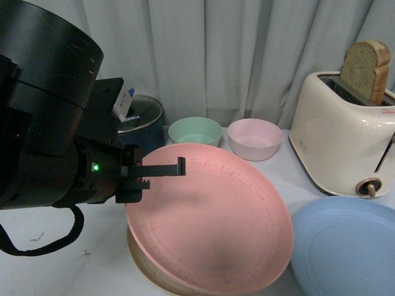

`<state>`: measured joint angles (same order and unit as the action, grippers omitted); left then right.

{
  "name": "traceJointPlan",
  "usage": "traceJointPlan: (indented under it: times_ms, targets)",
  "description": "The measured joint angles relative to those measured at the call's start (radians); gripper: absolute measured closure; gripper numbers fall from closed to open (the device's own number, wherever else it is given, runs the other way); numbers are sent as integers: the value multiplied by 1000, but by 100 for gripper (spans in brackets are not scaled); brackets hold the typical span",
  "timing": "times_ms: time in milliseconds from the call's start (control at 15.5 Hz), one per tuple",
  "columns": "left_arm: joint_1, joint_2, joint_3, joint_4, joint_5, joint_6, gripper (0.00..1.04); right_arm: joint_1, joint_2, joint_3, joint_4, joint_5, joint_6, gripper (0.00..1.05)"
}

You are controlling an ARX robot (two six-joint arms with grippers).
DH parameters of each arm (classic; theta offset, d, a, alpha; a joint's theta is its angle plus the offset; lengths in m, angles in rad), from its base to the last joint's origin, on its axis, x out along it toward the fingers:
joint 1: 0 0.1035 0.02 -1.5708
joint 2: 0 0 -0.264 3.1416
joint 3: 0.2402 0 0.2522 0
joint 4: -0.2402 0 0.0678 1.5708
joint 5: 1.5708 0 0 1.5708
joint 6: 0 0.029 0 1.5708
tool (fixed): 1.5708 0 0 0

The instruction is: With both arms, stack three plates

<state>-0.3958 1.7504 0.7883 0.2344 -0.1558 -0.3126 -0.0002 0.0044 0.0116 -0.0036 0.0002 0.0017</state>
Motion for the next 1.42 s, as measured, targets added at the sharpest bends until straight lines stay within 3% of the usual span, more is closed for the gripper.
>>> traceJointPlan:
  times_ms: [451,773,838,1095,1289,1417]
  targets:
    - [4,67,14,42,-25,-24,102,0,0,0,0,0,0,6]
    - [5,64,15,36,-1,-82,60,0,0,0,0,0,0,6]
    - [5,31,15,24,3,-99,45,0,0,0,0,0,0,6]
    - [-4,-244,-48,67,-25,-100,5,0,0,0,0,0,0,6]
    - [-8,-492,-135,-14,-86,-63,7,0,0,0,0,0,0,6]
    - [27,-632,-302,346,-189,121,26,0,0,0,0,0,0,6]
